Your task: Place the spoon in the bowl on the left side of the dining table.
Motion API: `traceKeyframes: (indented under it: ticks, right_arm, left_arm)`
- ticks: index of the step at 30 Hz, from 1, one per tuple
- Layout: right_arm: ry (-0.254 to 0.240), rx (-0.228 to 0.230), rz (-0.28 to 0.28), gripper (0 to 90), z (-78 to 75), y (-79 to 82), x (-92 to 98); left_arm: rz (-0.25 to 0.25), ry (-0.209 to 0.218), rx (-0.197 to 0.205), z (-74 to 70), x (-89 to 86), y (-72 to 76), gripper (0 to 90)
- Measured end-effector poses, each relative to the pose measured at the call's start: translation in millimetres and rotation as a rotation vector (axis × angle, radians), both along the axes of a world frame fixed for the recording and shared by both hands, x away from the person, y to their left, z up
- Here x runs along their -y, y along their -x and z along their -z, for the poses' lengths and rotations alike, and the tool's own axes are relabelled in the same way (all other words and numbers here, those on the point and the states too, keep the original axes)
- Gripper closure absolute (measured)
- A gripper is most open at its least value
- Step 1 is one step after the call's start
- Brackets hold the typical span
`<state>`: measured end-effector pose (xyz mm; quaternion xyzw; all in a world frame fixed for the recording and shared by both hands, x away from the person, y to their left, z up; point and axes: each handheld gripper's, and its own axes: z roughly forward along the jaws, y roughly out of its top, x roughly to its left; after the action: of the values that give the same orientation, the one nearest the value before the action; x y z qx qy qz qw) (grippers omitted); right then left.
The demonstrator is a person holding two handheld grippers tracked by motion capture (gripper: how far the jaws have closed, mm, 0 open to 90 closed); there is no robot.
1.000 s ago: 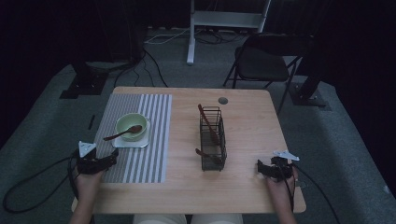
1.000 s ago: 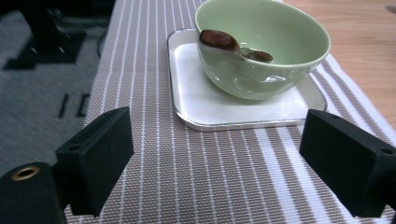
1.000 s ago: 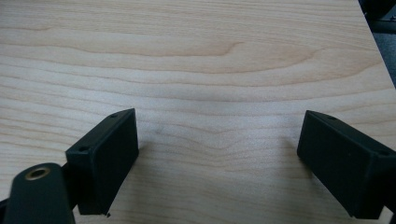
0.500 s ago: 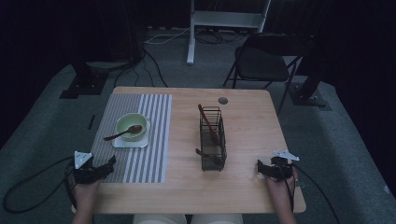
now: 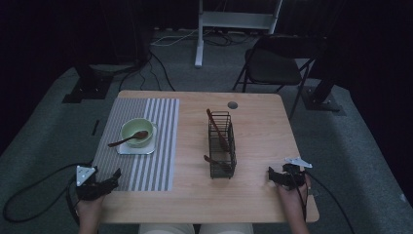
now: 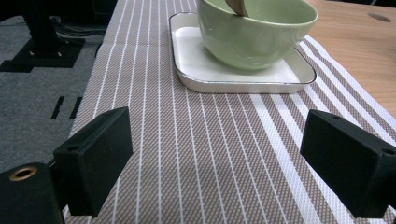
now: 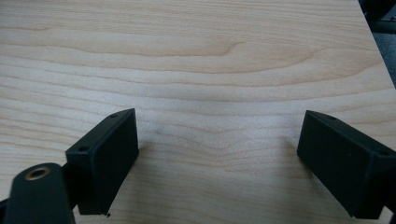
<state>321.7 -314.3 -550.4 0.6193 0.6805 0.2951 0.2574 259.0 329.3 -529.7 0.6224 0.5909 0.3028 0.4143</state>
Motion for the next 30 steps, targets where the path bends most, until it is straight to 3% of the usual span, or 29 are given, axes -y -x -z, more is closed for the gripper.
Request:
traceKeyframes:
  ticks: [4,12,13,18,30]
  right_arm:
    - [0.000,0.000,0.000,11.8,0.0,0.0,0.0]
    - [0.000,0.000,0.000,11.8,0.0,0.0,0.0]
    - [0.000,0.000,0.000,11.8,0.0,0.0,0.0]
    - [0.000,0.000,0.000,11.8,0.0,0.0,0.0]
    - [0.000,0.000,0.000,11.8,0.0,0.0,0.0]
  left_arm:
    - [-0.018,0.015,0.006,2.3,-3.3,7.1,9.3]
    - [-0.016,-0.008,0.012,0.0,-7.8,19.6,9.3]
    - [-0.008,-0.026,0.005,-0.7,-8.4,23.2,9.3]
    - [-0.001,-0.015,0.000,-1.1,-11.0,29.7,9.3]
    - [0.005,-0.053,-0.026,1.4,-24.8,46.0,9.3]
